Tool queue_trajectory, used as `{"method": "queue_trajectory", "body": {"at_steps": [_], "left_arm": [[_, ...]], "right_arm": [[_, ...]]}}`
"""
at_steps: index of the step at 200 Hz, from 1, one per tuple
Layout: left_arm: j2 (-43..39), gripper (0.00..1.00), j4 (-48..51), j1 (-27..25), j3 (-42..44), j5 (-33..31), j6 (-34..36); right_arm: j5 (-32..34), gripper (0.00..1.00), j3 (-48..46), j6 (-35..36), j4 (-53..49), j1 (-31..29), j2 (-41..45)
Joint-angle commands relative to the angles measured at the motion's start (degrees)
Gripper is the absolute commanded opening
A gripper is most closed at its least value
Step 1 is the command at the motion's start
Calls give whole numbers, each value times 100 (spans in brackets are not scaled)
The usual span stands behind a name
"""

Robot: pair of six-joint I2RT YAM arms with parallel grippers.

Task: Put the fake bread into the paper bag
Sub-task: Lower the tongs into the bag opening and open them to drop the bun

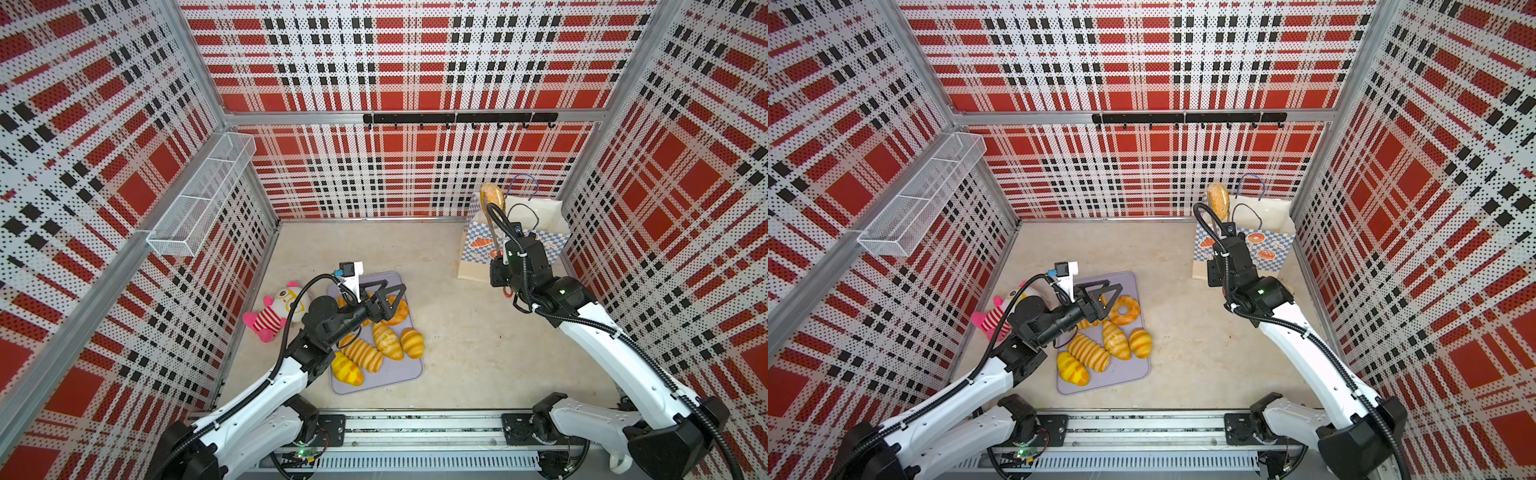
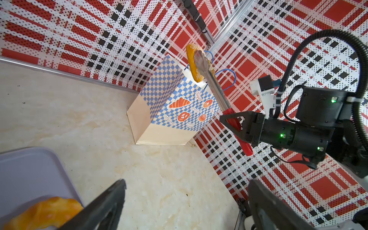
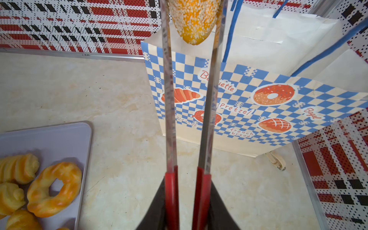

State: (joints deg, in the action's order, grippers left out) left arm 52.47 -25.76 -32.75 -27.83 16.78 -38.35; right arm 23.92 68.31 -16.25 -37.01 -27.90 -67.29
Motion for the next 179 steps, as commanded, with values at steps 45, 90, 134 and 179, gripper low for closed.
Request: {"method": "queue_trajectory", "body": {"at_steps": [45,90,134,179], "left_arm": [[-242,98,-202,-106,126,25,91],[-297,98,-184,-161,141,31,126],[-377,98,-132,-179,160,-30,160],[-430,98,-132,-179,190,-69,179]], "right_arm": [[500,26,422,-95,80,61,-315],[419,27,524,-266,-51,171,-529],[579,34,543,-317,-130,176,-575],[594,40,558,-311,-154,171,-492]]}}
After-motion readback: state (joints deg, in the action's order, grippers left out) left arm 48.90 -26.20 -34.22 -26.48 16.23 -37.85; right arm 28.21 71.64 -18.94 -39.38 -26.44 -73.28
